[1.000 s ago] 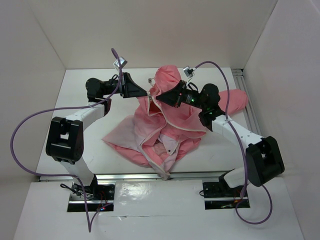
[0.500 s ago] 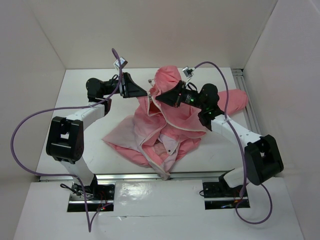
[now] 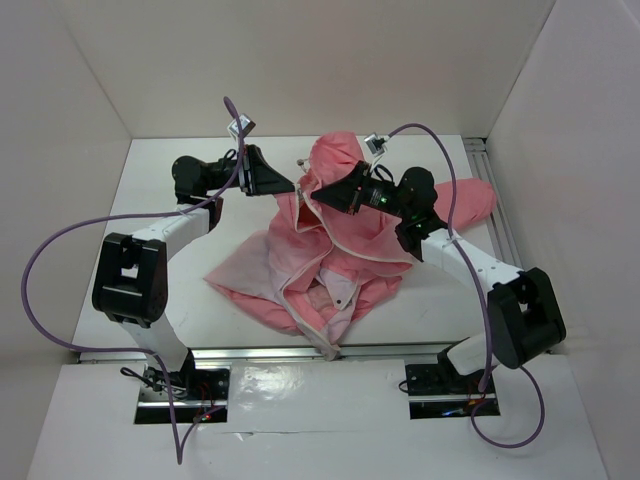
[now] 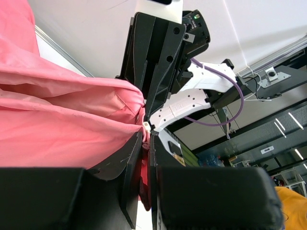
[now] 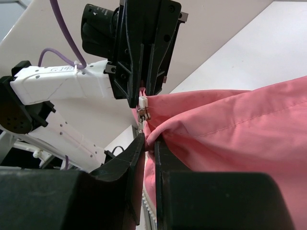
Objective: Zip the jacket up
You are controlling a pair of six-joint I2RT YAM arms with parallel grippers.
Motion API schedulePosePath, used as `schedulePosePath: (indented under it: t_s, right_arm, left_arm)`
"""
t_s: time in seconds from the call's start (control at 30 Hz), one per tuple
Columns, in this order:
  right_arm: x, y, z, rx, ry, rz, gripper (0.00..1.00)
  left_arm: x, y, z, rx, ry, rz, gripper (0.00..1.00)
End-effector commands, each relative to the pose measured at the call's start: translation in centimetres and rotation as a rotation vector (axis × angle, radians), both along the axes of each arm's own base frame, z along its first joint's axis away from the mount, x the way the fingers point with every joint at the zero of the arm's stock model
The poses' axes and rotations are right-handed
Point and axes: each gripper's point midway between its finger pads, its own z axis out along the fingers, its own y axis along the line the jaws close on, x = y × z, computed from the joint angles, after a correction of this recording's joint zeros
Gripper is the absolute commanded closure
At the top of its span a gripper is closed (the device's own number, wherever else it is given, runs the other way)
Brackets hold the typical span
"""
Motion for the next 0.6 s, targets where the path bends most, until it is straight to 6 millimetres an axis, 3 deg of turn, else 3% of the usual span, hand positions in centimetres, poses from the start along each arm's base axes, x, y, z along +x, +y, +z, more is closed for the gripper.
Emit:
schedulePosePath:
  t_s: [0.0,0.57]
  right_arm:
    - [0.12,-0.37,1.77,0.035,-0.071,-0.025,1.0]
    - [-0.08,-0.52,2.46,0.031,-0.101,-0.005,1.0]
  left_arm:
    - [-1.29,0.4,2.52,-0.048,-0.291,0.001,1.0]
    - [-1.14,0.37,2.39,-0.045,-0.28,0.002,1.0]
